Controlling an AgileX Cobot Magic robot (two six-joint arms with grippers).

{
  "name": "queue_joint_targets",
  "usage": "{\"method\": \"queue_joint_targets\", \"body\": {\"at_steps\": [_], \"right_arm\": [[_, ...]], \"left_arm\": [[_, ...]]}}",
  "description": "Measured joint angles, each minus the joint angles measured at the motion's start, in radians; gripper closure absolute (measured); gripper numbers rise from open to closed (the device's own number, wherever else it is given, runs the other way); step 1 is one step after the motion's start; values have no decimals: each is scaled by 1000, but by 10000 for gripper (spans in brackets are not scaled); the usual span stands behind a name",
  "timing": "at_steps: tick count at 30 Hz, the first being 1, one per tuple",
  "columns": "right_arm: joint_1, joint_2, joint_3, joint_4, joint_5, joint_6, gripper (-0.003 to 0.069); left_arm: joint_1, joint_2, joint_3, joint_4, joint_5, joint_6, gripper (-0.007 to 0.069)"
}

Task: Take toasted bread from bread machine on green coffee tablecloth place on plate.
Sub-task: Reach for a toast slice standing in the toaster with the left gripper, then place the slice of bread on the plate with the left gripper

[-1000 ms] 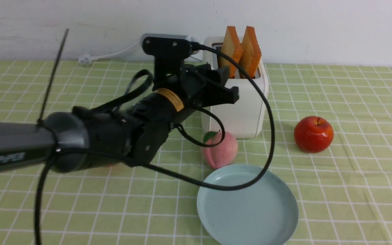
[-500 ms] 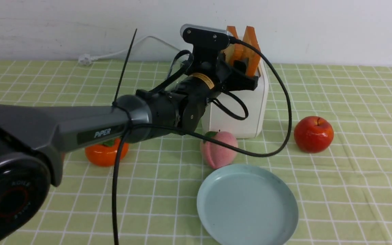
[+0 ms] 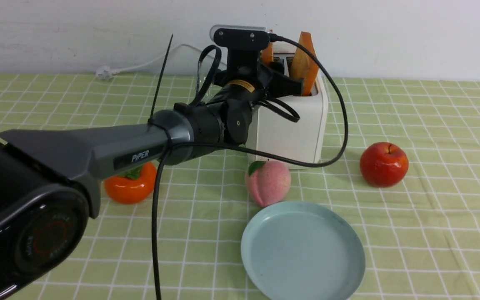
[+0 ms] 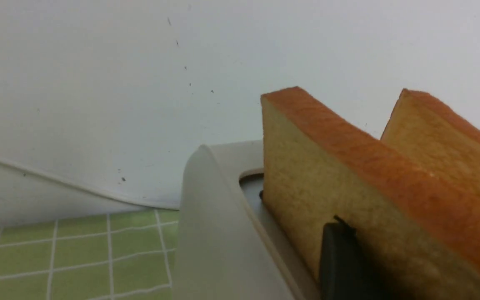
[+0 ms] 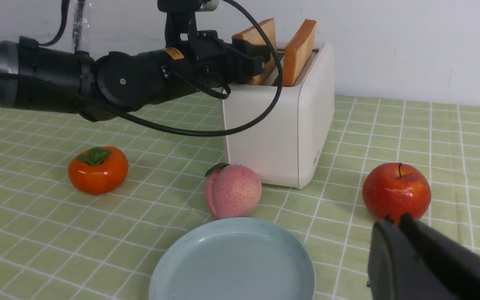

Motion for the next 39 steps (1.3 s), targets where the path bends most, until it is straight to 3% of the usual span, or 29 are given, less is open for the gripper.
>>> {"method": "queue_joint_targets", "body": {"at_steps": [5,16,20,21,22,26,28,31,36,39], "right_arm": [[0,0,0,15,0,0,633],[0,0,0,18,-18,0,627],[0,0,0,19,-22,0,627],[0,0,0,19,-22,0,627],[0,0,0,19,-22,0,625],[0,0,0,19,-23,0,624],[0,0,0,19,-18,0,622],[0,-2,0,19,13,0,621],[0,-2,0,19,83,0,620],[0,-2,0,32,107,0,620]], "left_arm": [[0,-4,0,-8,2,0,524],[4,-206,1,-4,110,4,524],[7,-388,-4,41,407,6,524],[7,-394,-4,41,407,6,524],[8,-443,-5,54,579,7,524],[8,-513,-3,54,929,-12,524],[8,-533,23,18,1097,-30,524],[8,-533,111,-74,1212,-15,524],[-2,-474,265,-300,1218,115,524],[-27,-384,312,-485,1160,256,524]]}}
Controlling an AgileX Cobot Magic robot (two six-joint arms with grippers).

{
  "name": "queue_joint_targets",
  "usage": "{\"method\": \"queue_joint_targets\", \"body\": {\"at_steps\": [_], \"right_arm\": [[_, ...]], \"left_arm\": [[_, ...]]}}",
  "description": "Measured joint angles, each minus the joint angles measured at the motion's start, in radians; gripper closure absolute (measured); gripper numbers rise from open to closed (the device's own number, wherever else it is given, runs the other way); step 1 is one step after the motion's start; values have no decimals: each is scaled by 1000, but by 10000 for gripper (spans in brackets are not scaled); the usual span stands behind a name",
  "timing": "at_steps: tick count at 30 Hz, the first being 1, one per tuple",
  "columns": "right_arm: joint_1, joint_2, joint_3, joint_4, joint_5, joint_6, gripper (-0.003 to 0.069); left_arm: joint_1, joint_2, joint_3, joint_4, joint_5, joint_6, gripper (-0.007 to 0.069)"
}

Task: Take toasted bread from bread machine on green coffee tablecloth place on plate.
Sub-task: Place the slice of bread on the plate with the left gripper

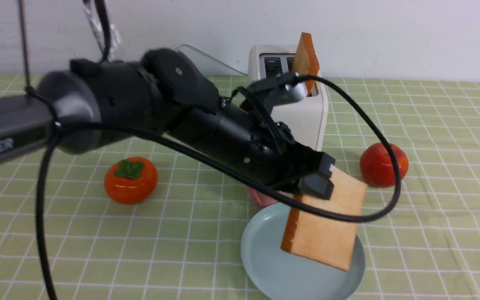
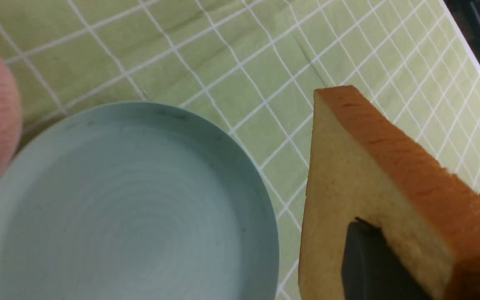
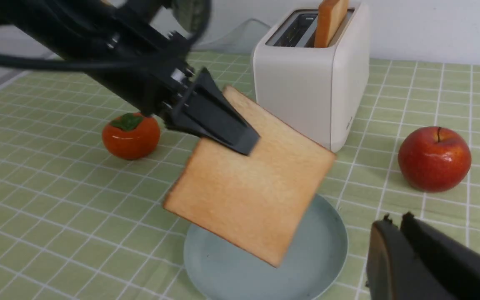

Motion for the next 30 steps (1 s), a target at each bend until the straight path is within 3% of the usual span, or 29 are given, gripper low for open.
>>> {"method": "queue_joint_targets", "body": {"at_steps": [4,8,14,18,25,30], "right_arm": [[0,0,0,22,8,0,617],[0,0,0,41,17,0,617],[0,0,0,43,26,0,608],[0,0,0,43,26,0,606],[0,0,0,44,25,0,602],[0,0,0,43,24,0,599]], "left_arm": [[-4,67,1,-94,-35,24,524],[-4,117,1,-88,-88,27,524],[-4,136,1,-7,-85,-134,503],[-4,137,1,80,-72,-205,416],[-2,118,-2,238,16,-327,171],[-2,52,-4,359,48,-419,108]]}}
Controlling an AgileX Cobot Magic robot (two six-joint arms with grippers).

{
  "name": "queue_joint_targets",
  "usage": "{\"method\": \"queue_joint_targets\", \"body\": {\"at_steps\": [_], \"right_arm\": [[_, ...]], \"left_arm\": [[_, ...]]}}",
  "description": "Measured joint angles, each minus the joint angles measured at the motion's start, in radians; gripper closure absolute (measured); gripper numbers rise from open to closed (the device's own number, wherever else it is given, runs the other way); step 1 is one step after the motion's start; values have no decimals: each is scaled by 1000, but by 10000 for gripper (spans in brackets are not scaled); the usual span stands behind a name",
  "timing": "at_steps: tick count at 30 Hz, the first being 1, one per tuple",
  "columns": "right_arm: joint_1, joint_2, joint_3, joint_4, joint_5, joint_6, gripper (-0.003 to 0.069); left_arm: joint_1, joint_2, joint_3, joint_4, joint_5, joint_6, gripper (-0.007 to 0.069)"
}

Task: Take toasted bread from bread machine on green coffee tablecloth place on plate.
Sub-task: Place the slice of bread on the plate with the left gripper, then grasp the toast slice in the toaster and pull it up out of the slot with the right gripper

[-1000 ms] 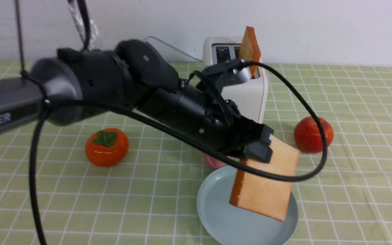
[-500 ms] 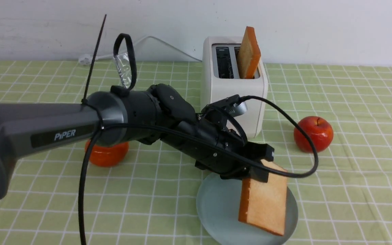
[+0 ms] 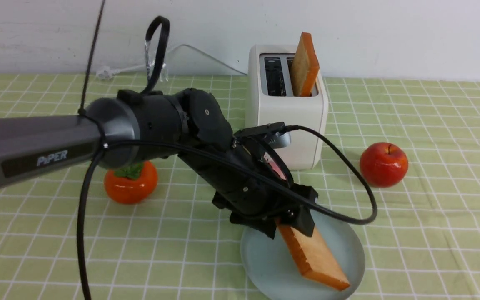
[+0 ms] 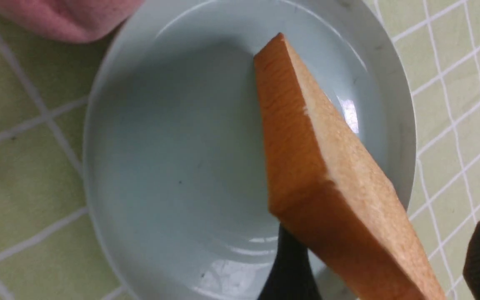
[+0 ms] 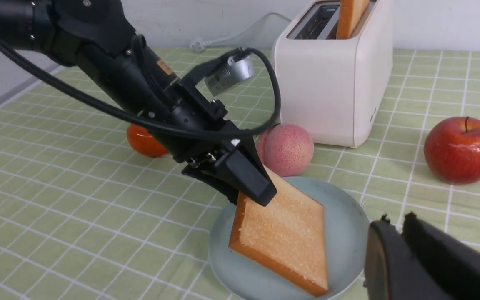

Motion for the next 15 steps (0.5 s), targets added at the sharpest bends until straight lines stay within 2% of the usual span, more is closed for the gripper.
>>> {"method": "queue_joint_targets", "body": {"at_steps": [5,9,10,13,15], "right_arm": [[0,2,0,3,-13,0,597],[0,37,-6,3,-10,-22,595],[0,70,-18,3,-1,-46,595],[0,162,-52,3,12,-72,592],[0,208,-78,3,17,-78,591]], "left_arm": [[0,-111,-1,195,106,-149,117],[0,-180,-1,254,167,-195,210],[-1,-226,-1,264,176,-200,305],[-11,-325,3,276,175,-200,517],[-21,-392,24,286,159,-196,611]]}}
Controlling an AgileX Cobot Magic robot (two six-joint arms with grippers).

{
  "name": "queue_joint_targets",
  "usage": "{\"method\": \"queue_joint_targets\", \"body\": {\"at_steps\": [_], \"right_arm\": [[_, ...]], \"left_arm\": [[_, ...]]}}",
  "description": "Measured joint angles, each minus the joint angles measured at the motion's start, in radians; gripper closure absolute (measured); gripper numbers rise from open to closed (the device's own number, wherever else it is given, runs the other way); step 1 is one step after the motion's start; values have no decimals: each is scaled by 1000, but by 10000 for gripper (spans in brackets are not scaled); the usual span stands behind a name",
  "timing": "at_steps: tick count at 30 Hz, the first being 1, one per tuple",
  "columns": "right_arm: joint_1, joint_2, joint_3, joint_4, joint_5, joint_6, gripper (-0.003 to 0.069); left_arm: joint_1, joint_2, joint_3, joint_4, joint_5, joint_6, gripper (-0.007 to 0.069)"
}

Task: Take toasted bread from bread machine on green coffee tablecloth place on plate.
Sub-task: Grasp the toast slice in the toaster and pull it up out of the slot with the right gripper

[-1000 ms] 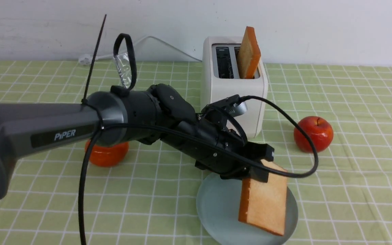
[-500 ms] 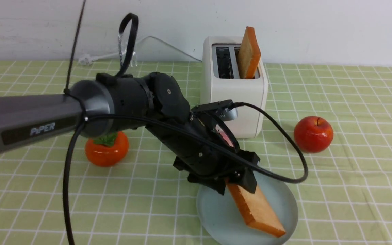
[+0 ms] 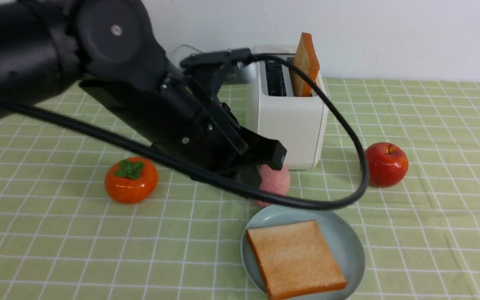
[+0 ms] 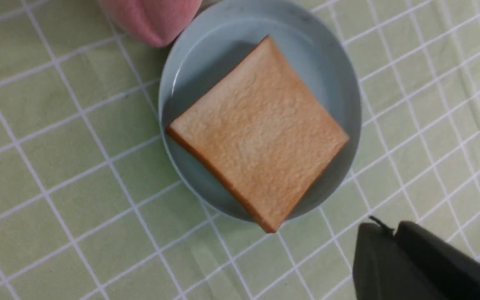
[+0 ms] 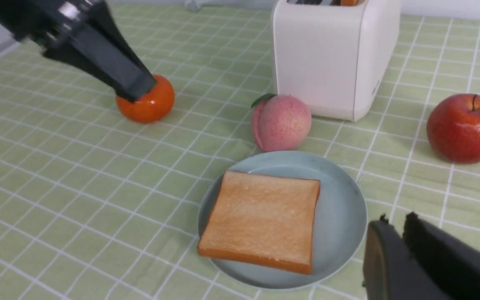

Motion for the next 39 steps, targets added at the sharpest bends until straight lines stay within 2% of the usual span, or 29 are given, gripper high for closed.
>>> {"method": "queue_joint_targets", "body": {"at_steps": [1,7,11,15,19,23,25,26,27,28,29,31,32,33,35,39], "right_arm": [[0,55,-28,0,4,-1,591],[0,250,-147,2,7,-1,591],[5,464,-284,46,6,-27,591],[81,656,-425,72,-20,-60,591],[184,866,-602,38,-92,-65,583],[219,1015,-751,25,-145,-65,540],[227,1141,-872,22,-186,-65,461],[227,1141,-872,22,-186,-65,461],[227,1231,-968,18,-213,-61,362],[227,1276,-1002,18,-227,-57,321],[227,1276,-1010,18,-227,-56,321],[228,1388,-1108,15,-276,-53,178],[228,1397,-1115,15,-281,-53,169],[229,1453,-1159,12,-314,-53,112],[229,1524,-1209,-7,-361,-53,62],[229,1625,-1260,-78,-424,-53,61]], "left_arm": [[-9,-66,36,11,-27,3,638],[-21,-356,294,60,-202,22,638],[-21,-634,567,79,-400,26,638],[-21,-846,797,86,-573,29,638],[-21,-1019,974,88,-701,29,638],[-21,-1082,1076,97,-800,33,638],[-21,-1092,1112,112,-864,47,638],[-21,-1092,1113,112,-868,47,638],[-21,-1092,1117,116,-912,47,638],[-21,-1092,1117,119,-912,47,638],[-21,-1092,1117,118,-919,47,638],[-21,-1092,1117,119,-930,47,638],[-21,-1092,1117,119,-932,47,638],[-21,-1092,1117,120,-934,47,638],[-21,-1092,1117,121,-937,47,638],[-21,-1092,1117,122,-937,47,638]]}}
